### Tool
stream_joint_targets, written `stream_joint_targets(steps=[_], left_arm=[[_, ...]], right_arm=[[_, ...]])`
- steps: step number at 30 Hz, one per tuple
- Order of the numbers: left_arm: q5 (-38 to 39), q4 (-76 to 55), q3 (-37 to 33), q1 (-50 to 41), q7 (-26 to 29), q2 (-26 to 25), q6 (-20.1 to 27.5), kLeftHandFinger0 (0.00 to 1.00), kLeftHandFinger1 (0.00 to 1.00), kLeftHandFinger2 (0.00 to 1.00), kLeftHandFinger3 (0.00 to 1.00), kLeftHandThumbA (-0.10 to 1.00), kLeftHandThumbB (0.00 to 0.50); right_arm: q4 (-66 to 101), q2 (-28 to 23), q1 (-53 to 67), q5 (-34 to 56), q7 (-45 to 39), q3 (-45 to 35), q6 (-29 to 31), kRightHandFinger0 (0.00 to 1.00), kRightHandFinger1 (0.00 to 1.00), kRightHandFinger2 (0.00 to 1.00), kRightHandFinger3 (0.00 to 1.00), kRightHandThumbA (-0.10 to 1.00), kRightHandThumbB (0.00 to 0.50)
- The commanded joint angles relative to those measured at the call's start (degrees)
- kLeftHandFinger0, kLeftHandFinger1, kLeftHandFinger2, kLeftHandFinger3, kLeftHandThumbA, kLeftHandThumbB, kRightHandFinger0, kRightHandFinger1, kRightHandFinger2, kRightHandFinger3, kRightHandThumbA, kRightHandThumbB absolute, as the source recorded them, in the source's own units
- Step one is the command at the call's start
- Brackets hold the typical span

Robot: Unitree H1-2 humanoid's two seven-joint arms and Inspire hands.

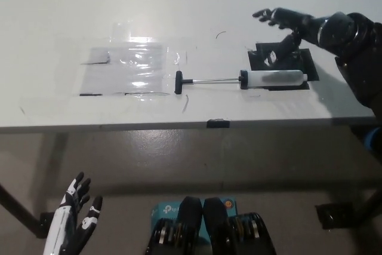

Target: The robot uses right hand to pick up a small white air pumper and uses its left hand to compress it, and then puts it on the desk

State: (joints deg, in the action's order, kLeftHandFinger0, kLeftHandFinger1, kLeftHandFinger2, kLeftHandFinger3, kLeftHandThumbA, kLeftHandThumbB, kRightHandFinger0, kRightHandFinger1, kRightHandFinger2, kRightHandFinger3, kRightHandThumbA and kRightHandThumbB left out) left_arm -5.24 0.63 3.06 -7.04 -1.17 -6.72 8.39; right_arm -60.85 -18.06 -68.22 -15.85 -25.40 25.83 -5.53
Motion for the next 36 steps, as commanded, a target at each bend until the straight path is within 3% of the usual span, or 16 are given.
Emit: stream_joint_targets(steps=[1, 5, 9, 16, 26, 28, 32, 36], left_arm=[[-1.0, -1.2, 0.4, 0.5, 1.5, -0.2, 2.1, 1.00, 1.00, 1.00, 1.00, 0.67, 0.028], [-1.7, -1.0, 0.2, 0.5, 1.6, -0.3, 2.7, 1.00, 1.00, 1.00, 1.00, 0.66, 0.018], [-1.2, -1.4, 0.6, 0.7, 1.4, -0.3, 2.0, 1.00, 1.00, 1.00, 1.00, 0.61, 0.022], [-1.5, -1.3, 0.8, 1.5, 1.5, -0.3, 2.6, 1.00, 1.00, 1.00, 1.00, 0.64, 0.000], [-0.7, -3.0, 0.5, -2.5, 0.4, -0.4, 1.6, 1.00, 1.00, 1.00, 1.00, 0.66, 0.012], [-0.9, -3.0, 0.6, -2.4, 0.6, -0.4, 1.9, 1.00, 1.00, 1.00, 1.00, 0.65, 0.012], [-1.7, -2.9, 0.5, -2.2, 1.0, -0.5, 2.3, 1.00, 1.00, 1.00, 1.00, 0.62, 0.004], [-1.1, -3.1, 0.7, -1.4, 0.9, -0.6, 1.8, 1.00, 1.00, 1.00, 1.00, 0.62, 0.024]], right_arm=[[-2.2, 0.2, -4.2, -2.0, -0.1, 0.0, 1.8, 1.00, 1.00, 1.00, 1.00, 1.00, 0.488], [-5.5, 1.2, -5.0, -4.0, 1.3, 1.5, 2.8, 1.00, 1.00, 1.00, 1.00, 1.00, 0.466], [-8.3, 2.3, -6.1, -5.3, 2.3, 2.3, 2.5, 1.00, 1.00, 1.00, 1.00, 1.00, 0.491], [-10.5, 3.6, -6.6, -7.0, 3.6, 3.3, 3.6, 1.00, 1.00, 1.00, 1.00, 1.00, 0.459], [-10.4, 6.3, -3.4, -8.5, 5.0, 3.4, 2.8, 1.00, 1.00, 1.00, 1.00, 1.00, 0.471], [-10.6, 6.6, -3.0, -8.5, 5.2, 3.2, 3.1, 1.00, 1.00, 1.00, 1.00, 1.00, 0.496], [-11.9, 6.9, -2.8, -8.8, 4.9, 3.4, 3.9, 1.00, 1.00, 1.00, 1.00, 1.00, 0.478], [-13.0, 6.7, -3.7, -8.7, 4.9, 3.0, 3.8, 1.00, 1.00, 1.00, 1.00, 1.00, 0.492]])
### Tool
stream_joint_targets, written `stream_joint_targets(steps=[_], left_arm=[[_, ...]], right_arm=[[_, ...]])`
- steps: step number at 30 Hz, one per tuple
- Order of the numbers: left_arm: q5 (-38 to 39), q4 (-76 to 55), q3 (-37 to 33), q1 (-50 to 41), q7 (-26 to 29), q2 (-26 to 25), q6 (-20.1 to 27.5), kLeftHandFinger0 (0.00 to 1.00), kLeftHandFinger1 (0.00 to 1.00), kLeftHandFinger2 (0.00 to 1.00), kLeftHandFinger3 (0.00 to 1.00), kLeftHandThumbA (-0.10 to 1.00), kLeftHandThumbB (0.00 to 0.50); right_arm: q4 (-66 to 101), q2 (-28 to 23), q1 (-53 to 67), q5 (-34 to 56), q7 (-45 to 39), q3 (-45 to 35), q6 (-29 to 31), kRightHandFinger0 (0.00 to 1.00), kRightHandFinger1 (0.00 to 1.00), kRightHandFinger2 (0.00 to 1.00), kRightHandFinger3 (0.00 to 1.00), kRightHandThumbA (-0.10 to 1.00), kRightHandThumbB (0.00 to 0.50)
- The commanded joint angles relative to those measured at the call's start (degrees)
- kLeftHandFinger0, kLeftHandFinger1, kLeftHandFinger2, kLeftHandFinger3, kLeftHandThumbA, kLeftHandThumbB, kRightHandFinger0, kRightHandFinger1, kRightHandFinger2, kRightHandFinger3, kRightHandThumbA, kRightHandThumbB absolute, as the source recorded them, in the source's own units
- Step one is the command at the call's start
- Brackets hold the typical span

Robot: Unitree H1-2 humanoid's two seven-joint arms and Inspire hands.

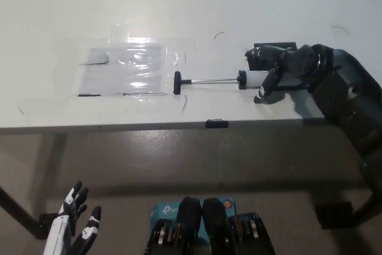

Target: The robot uses right hand to pick up a small white air pumper and uses its left hand to compress it, and then puts it on the desk

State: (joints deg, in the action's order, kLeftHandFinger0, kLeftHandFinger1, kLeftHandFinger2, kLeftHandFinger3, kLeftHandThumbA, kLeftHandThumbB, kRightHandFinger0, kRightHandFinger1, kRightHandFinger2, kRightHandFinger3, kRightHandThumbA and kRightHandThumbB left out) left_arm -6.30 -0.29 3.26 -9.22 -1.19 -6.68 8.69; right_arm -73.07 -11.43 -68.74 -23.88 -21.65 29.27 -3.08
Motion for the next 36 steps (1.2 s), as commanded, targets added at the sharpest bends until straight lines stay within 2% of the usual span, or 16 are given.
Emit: stream_joint_targets(steps=[1, 7, 9, 11, 15, 16, 17, 18, 19, 20, 21, 22, 23, 25, 29, 36], left_arm=[[0.1, -2.3, 0.5, 0.7, 0.8, -0.6, 1.3, 1.00, 1.00, 1.00, 1.00, 0.62, 0.023], [0.1, -2.2, 0.7, 1.1, 0.9, -0.6, 1.6, 1.00, 1.00, 1.00, 1.00, 0.61, 0.020], [0.2, -2.2, 0.7, 1.1, 0.8, -0.7, 1.5, 1.00, 1.00, 1.00, 1.00, 0.61, 0.019], [0.0, -2.1, 0.6, 1.1, 1.0, -0.7, 2.0, 1.00, 1.00, 1.00, 1.00, 0.61, 0.017], [0.1, -1.8, 0.6, 1.2, 0.9, -0.7, 2.3, 1.00, 1.00, 1.00, 1.00, 0.61, 0.016], [0.3, -1.7, 0.7, 1.2, 0.9, -0.7, 2.2, 1.00, 1.00, 1.00, 1.00, 0.61, 0.022], [0.4, -1.8, 0.8, 1.2, 0.9, -0.7, 2.2, 1.00, 1.00, 1.00, 1.00, 0.61, 0.022], [0.6, -1.8, 0.9, 1.3, 0.8, -0.8, 2.2, 1.00, 1.00, 1.00, 1.00, 0.62, 0.021], [0.6, -2.1, 1.0, 1.2, 0.8, -0.9, 2.1, 1.00, 1.00, 1.00, 1.00, 0.62, 0.017], [0.6, -2.1, 1.0, 1.2, 0.8, -0.9, 2.1, 1.00, 1.00, 1.00, 1.00, 0.63, 0.015], [0.7, -2.0, 1.0, 1.5, 0.7, -0.9, 2.0, 1.00, 1.00, 1.00, 1.00, 0.63, 0.018], [0.7, -2.1, 1.0, 1.5, 0.8, -0.9, 2.0, 1.00, 1.00, 1.00, 1.00, 0.63, 0.016], [0.6, -2.0, 1.0, 1.7, 0.8, -0.9, 2.1, 1.00, 1.00, 1.00, 1.00, 0.64, 0.013], [0.8, -2.1, 1.0, 1.7, 0.7, -0.8, 2.1, 1.00, 1.00, 1.00, 1.00, 0.64, 0.015], [0.8, -2.6, 1.1, 2.0, 0.5, -1.0, 1.1, 1.00, 1.00, 1.00, 1.00, 0.65, 0.031], [1.0, -2.6, 1.2, 2.1, 0.5, -1.0, 1.2, 1.00, 1.00, 1.00, 1.00, 0.63, 0.024]], right_arm=[[-0.9, 0.0, -3.2, -0.6, 1.1, -0.5, 1.5, 1.00, 1.00, 1.00, 1.00, 1.00, 0.493], [-1.7, -0.6, -3.7, -1.7, 0.9, 0.3, 2.0, 1.00, 1.00, 1.00, 1.00, 1.00, 0.485], [-1.7, -1.0, -3.6, -2.8, 0.6, 1.5, 3.8, 1.00, 1.00, 1.00, 1.00, 1.00, 0.434], [-1.7, -1.0, -3.3, -3.4, 1.3, 1.8, 3.7, 1.00, 1.00, 1.00, 1.00, 1.00, 0.457], [-2.3, -0.8, -2.6, -4.2, 2.8, 2.3, 3.3, 1.00, 1.00, 1.00, 1.00, 1.00, 0.366], [-2.8, -0.5, -2.6, -4.3, 3.1, 2.4, 2.6, 0.95, 0.90, 0.87, 0.89, 0.91, 0.339], [-3.3, 0.1, -2.5, -4.5, 3.7, 2.5, 1.9, 0.99, 1.00, 0.98, 0.98, 0.73, 0.286], [-3.2, 0.9, -2.1, -5.7, 5.7, 3.3, 1.0, 0.77, 0.81, 0.81, 0.86, 0.36, 0.214], [-3.1, 1.4, -1.9, -8.0, 7.6, 5.3, 0.4, 0.51, 0.53, 0.48, 0.52, 0.05, 0.122], [-3.0, 1.8, -1.7, -10.0, 9.2, 7.2, 0.1, 0.08, 0.21, 0.28, 0.39, -0.09, 0.174], [-3.2, 1.9, -1.6, -10.1, 10.1, 7.7, 0.2, 0.00, 0.10, 0.27, 0.35, -0.10, 0.171], [-3.4, 2.1, -1.3, -9.6, 11.2, 7.5, 0.6, 0.00, 0.16, 0.47, 0.44, -0.10, 0.173], [-3.5, 2.2, -1.0, -8.9, 12.3, 7.1, 0.9, 0.01, 0.34, 0.70, 0.58, -0.10, 0.170], [-3.4, 2.2, -0.7, -8.4, 13.9, 6.4, 2.0, 0.06, 0.49, 0.85, 0.74, -0.10, 0.159], [-3.4, 1.9, -0.3, -7.2, 15.8, 4.9, 2.9, 0.14, 0.59, 0.89, 0.92, -0.10, 0.149], [-3.7, 0.5, 0.4, -6.8, 17.4, 3.8, 5.2, 0.16, 0.61, 0.90, 0.94, -0.10, 0.158]])
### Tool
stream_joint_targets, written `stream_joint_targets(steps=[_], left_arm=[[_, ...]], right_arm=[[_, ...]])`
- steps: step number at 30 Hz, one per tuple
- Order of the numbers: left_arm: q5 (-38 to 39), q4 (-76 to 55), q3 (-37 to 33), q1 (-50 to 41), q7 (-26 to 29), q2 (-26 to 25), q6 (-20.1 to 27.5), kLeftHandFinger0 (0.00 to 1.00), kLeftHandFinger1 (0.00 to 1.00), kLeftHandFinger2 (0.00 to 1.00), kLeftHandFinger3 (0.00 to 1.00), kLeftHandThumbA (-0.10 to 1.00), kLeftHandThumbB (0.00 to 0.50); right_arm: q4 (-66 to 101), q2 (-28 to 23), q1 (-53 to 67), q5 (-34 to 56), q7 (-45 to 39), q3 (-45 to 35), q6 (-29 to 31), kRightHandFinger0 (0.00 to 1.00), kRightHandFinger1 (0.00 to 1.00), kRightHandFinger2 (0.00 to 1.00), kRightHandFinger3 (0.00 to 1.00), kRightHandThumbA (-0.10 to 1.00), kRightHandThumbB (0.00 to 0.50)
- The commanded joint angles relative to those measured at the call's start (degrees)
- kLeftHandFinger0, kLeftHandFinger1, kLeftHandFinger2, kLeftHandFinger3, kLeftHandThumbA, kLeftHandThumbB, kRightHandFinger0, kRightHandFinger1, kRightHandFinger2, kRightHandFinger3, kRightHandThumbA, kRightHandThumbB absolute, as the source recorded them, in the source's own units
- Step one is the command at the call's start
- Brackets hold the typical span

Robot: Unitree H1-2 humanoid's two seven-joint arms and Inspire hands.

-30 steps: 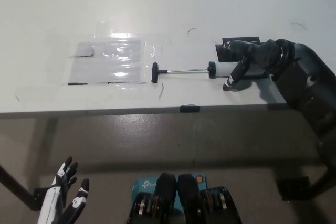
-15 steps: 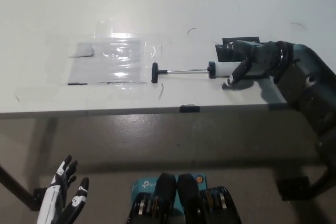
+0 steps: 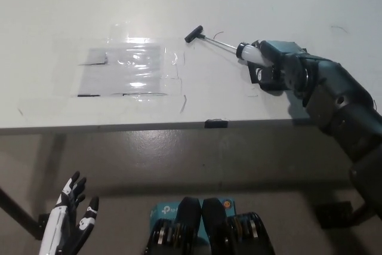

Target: The robot uses right hand to pick up a small white air pumper and uses its left hand to compress it, and then puts it on the desk

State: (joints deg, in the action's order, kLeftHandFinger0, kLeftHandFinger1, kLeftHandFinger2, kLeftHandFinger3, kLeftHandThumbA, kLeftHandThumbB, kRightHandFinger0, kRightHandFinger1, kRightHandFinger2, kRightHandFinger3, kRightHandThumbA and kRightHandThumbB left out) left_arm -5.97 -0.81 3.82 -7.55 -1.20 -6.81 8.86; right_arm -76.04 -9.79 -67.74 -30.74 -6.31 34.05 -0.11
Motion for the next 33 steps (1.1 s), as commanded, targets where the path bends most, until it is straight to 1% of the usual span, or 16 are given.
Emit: stream_joint_targets(steps=[1, 7, 9, 11, 13, 14, 17, 19, 21, 23, 27, 28, 29, 30, 31, 33], left_arm=[[0.6, -2.1, 0.7, 0.5, 0.5, -0.8, 1.0, 1.00, 1.00, 1.00, 1.00, 0.63, 0.024], [0.7, -2.6, 0.7, 0.2, 0.3, -0.9, 0.7, 1.00, 1.00, 1.00, 1.00, 0.62, 0.012], [1.1, -2.6, 0.8, 0.1, 0.2, -1.0, 0.9, 1.00, 1.00, 1.00, 1.00, 0.61, 0.002], [1.4, -2.5, 0.8, 0.1, 0.1, -0.9, 1.4, 1.00, 1.00, 1.00, 1.00, 0.60, 0.000], [1.9, -2.9, 0.8, 0.0, 0.0, -0.6, 1.4, 1.00, 1.00, 1.00, 1.00, 0.60, 0.003], [1.9, -2.9, 0.8, 0.0, 0.0, -0.6, 1.9, 1.00, 1.00, 1.00, 1.00, 0.60, 0.009], [2.8, -3.7, 0.9, -0.1, -0.1, -0.7, 2.9, 1.00, 1.00, 1.00, 1.00, 0.70, 0.059], [4.6, -5.2, 0.9, -0.4, -0.8, -0.6, 3.7, 1.00, 1.00, 1.00, 1.00, 0.75, 0.062], [6.2, -7.6, 0.7, -0.9, -1.2, -0.2, 3.6, 1.00, 1.00, 1.00, 1.00, 0.78, 0.076], [8.5, -10.5, 0.5, -1.2, -1.9, 0.0, 3.9, 1.00, 1.00, 1.00, 1.00, 0.78, 0.074], [8.6, -16.3, -0.2, -1.5, -1.8, 0.2, 3.2, 1.00, 1.00, 1.00, 1.00, 0.93, 0.113], [8.5, -17.2, -0.3, -1.5, -1.8, 0.1, 2.8, 1.00, 1.00, 1.00, 1.00, 0.94, 0.116], [8.6, -18.9, -0.5, -1.0, -2.2, -0.4, 2.8, 1.00, 1.00, 1.00, 1.00, 0.99, 0.110], [8.0, -19.6, -0.7, -0.5, -2.2, -0.7, 3.7, 1.00, 1.00, 1.00, 1.00, 1.00, 0.111], [9.4, -20.9, -0.8, -0.1, -2.5, -0.8, 2.9, 1.00, 1.00, 1.00, 1.00, 1.00, 0.156], [11.4, -22.8, -0.8, 1.6, -3.1, -1.6, 2.6, 1.00, 1.00, 1.00, 1.00, 1.00, 0.170]], right_arm=[[-0.8, -1.2, -0.6, 0.0, 2.2, -1.1, 2.4, 0.16, 0.61, 0.90, 0.94, -0.10, 0.164], [-1.0, -2.0, -0.3, -0.4, 2.8, -1.2, 3.5, 0.18, 0.64, 0.93, 0.97, -0.10, 0.171], [-0.9, -2.3, -0.1, -0.2, 3.4, -1.5, 4.7, 0.15, 0.61, 0.90, 0.90, -0.10, 0.185], [-0.4, -2.5, 0.0, -0.1, 3.9, -1.7, 5.4, 0.12, 0.59, 0.90, 0.89, -0.10, 0.181], [0.7, -3.3, 0.5, -0.3, 5.8, -2.0, 7.5, 0.10, 0.57, 0.89, 0.89, -0.10, 0.199], [2.0, -4.0, 0.9, -0.4, 6.1, -2.0, 8.8, 0.09, 0.56, 0.88, 0.88, -0.10, 0.191], [7.6, -6.0, 2.3, -0.1, 5.9, -3.0, 10.8, 0.09, 0.57, 0.87, 0.88, -0.10, 0.161], [14.9, -8.3, 4.6, 0.2, 4.9, -4.1, 11.5, 0.10, 0.59, 0.87, 0.91, -0.10, 0.161], [21.8, -10.2, 7.0, 1.9, 2.3, -6.3, 10.8, 0.08, 0.58, 0.83, 0.88, -0.10, 0.148], [30.4, -12.3, 9.6, 2.0, -0.7, -7.5, 8.0, 0.08, 0.58, 0.83, 0.90, -0.10, 0.123], [47.1, -16.4, 15.0, 3.5, -5.4, -10.2, 4.5, 0.11, 0.58, 0.84, 0.93, -0.10, 0.121], [49.3, -16.9, 15.7, 3.7, -6.0, -10.6, 4.1, 0.11, 0.58, 0.84, 0.94, -0.10, 0.121], [53.5, -17.8, 17.3, 4.4, -7.2, -11.4, 3.4, 0.11, 0.56, 0.83, 0.95, -0.10, 0.117], [56.1, -18.4, 18.2, 4.8, -8.1, -11.7, 3.2, 0.11, 0.55, 0.82, 0.96, -0.10, 0.113], [59.1, -18.8, 19.3, 5.0, -9.1, -12.1, 2.1, 0.11, 0.55, 0.82, 0.96, -0.10, 0.104], [64.5, -19.8, 21.2, 5.1, -10.6, -12.6, 1.4, 0.09, 0.53, 0.82, 0.98, -0.10, 0.097]])
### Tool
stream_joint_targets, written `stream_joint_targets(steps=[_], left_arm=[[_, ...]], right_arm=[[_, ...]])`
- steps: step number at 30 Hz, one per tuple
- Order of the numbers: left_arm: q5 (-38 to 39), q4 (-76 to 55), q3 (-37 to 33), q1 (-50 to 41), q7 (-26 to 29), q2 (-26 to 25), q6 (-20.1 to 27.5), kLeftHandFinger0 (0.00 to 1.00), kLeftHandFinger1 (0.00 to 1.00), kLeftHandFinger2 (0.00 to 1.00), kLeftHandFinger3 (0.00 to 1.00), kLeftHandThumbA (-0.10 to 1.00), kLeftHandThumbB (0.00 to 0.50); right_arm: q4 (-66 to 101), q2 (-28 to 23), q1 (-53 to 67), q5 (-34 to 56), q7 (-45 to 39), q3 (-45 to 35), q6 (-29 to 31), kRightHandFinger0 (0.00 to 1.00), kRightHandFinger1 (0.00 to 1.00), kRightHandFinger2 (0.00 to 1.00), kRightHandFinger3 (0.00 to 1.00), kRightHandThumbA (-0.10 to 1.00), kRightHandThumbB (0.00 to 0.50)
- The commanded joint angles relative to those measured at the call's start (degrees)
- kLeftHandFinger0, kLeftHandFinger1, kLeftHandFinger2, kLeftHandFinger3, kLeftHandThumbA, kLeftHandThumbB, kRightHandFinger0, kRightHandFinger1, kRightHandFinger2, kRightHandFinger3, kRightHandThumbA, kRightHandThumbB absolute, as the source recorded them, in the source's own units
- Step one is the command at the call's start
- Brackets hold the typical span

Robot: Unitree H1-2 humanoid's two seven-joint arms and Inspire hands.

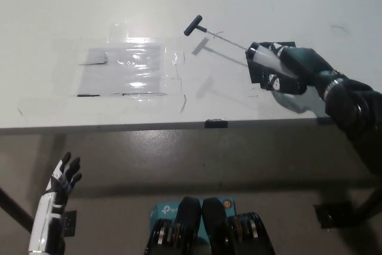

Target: The robot uses right hand to pick up a small white air pumper and uses its left hand to compress it, and then puts it on the desk

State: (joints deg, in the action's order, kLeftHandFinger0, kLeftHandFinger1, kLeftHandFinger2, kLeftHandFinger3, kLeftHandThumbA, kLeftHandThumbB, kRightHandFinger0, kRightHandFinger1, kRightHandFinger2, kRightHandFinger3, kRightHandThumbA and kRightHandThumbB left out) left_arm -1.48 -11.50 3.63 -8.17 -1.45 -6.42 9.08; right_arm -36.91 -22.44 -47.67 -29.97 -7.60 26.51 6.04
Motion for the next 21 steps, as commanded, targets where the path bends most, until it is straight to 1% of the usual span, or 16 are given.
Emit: stream_joint_targets(steps=[1, 2, 4, 5, 6, 8, 9, 10, 12, 13, 14, 15, 17, 18, 20, 21], left_arm=[[7.5, -12.7, -0.5, 2.7, -2.8, -2.0, 2.0, 1.00, 1.00, 1.00, 1.00, 1.00, 0.177], [8.6, -13.2, -0.4, 3.7, -2.7, -2.0, 1.2, 1.00, 1.00, 1.00, 1.00, 1.00, 0.203], [10.3, -13.4, -0.2, 4.8, -2.9, -2.4, 0.3, 1.00, 1.00, 1.00, 1.00, 1.00, 0.226], [10.7, -13.5, 0.1, 5.5, -2.7, -2.5, -0.7, 1.00, 1.00, 1.00, 1.00, 1.00, 0.246], [10.7, -13.3, 0.4, 6.6, -2.5, -2.6, -1.3, 1.00, 1.00, 1.00, 1.00, 1.00, 0.246], [11.0, -12.4, 0.8, 9.2, -2.4, -3.0, -2.5, 1.00, 1.00, 1.00, 1.00, 1.00, 0.219], [10.9, -11.9, 1.0, 10.5, -2.3, -3.4, -2.8, 1.00, 1.00, 1.00, 1.00, 1.00, 0.209], [10.4, -11.4, 1.3, 11.7, -2.3, -3.8, -3.3, 1.00, 1.00, 1.00, 1.00, 1.00, 0.223], [9.5, -10.6, 1.2, 13.3, -2.4, -4.3, -4.0, 1.00, 1.00, 1.00, 1.00, 1.00, 0.218], [8.7, -10.5, 0.9, 13.2, -2.3, -4.2, -4.8, 1.00, 1.00, 1.00, 1.00, 1.00, 0.225], [7.7, -10.3, 0.9, 14.0, -1.7, -4.0, -5.9, 1.00, 1.00, 1.00, 1.00, 1.00, 0.227], [6.1, -9.2, 0.9, 15.5, -1.4, -4.3, -5.8, 1.00, 1.00, 1.00, 1.00, 1.00, 0.232], [4.7, -8.4, 0.8, 16.7, -1.0, -4.4, -5.7, 1.00, 1.00, 1.00, 1.00, 1.00, 0.242], [4.6, -7.5, 0.8, 18.2, -0.9, -4.6, -6.9, 1.00, 1.00, 1.00, 1.00, 1.00, 0.257], [4.3, -6.5, 0.9, 19.8, -0.6, -4.6, -7.8, 1.00, 1.00, 1.00, 1.00, 1.00, 0.257], [3.7, -5.7, 0.7, 20.6, -0.4, -4.4, -8.0, 1.00, 1.00, 1.00, 1.00, 1.00, 0.242]], right_arm=[[27.2, -7.5, 1.8, 4.4, -9.9, -5.1, -4.9, 0.07, 0.52, 0.82, 0.98, -0.10, 0.093], [29.6, -7.9, 2.6, 4.7, -11.0, -5.2, -5.5, 0.07, 0.51, 0.82, 0.98, -0.10, 0.102], [33.0, -8.2, 4.1, 5.3, -12.1, -5.5, -6.3, 0.05, 0.46, 0.80, 0.94, -0.10, 0.103], [35.8, -8.5, 5.4, 5.2, -12.9, -5.5, -7.5, 0.07, 0.48, 0.82, 0.95, -0.10, 0.121], [38.1, -8.6, 6.3, 5.2, -13.6, -5.5, -8.5, 0.07, 0.49, 0.83, 0.95, -0.10, 0.125], [40.7, -8.5, 7.2, 5.0, -14.1, -5.3, -9.1, 0.07, 0.52, 0.88, 0.98, -0.10, 0.131], [41.4, -8.3, 7.2, 4.6, -14.3, -5.1, -9.2, 0.08, 0.54, 0.88, 1.00, -0.10, 0.139], [42.5, -8.1, 7.4, 4.0, -14.8, -4.7, -9.7, 0.08, 0.56, 0.89, 1.00, -0.10, 0.141], [44.3, -8.1, 8.1, 4.1, -15.3, -4.5, -9.2, 0.08, 0.57, 0.89, 1.00, -0.10, 0.147], [47.4, -8.2, 10.3, 3.7, -16.1, -4.3, -10.7, 0.08, 0.57, 0.88, 1.00, -0.10, 0.151], [48.6, -8.1, 10.8, 3.8, -16.6, -4.2, -11.3, 0.08, 0.57, 0.88, 1.00, -0.10, 0.142], [49.5, -8.0, 11.1, 3.9, -17.0, -4.3, -11.7, 0.06, 0.54, 0.86, 0.94, -0.10, 0.147], [51.2, -7.8, 11.6, 3.7, -17.9, -4.2, -12.9, 0.07, 0.56, 0.87, 0.97, -0.10, 0.141], [52.6, -7.8, 11.9, 3.3, -18.6, -3.7, -13.1, 0.06, 0.56, 0.86, 0.97, -0.10, 0.148], [53.6, -7.5, 11.9, 3.2, -19.3, -3.4, -13.2, 0.06, 0.56, 0.86, 0.97, -0.10, 0.150], [54.9, -7.4, 12.6, 3.3, -19.6, -3.2, -13.2, 0.07, 0.56, 0.86, 0.97, -0.10, 0.146]])
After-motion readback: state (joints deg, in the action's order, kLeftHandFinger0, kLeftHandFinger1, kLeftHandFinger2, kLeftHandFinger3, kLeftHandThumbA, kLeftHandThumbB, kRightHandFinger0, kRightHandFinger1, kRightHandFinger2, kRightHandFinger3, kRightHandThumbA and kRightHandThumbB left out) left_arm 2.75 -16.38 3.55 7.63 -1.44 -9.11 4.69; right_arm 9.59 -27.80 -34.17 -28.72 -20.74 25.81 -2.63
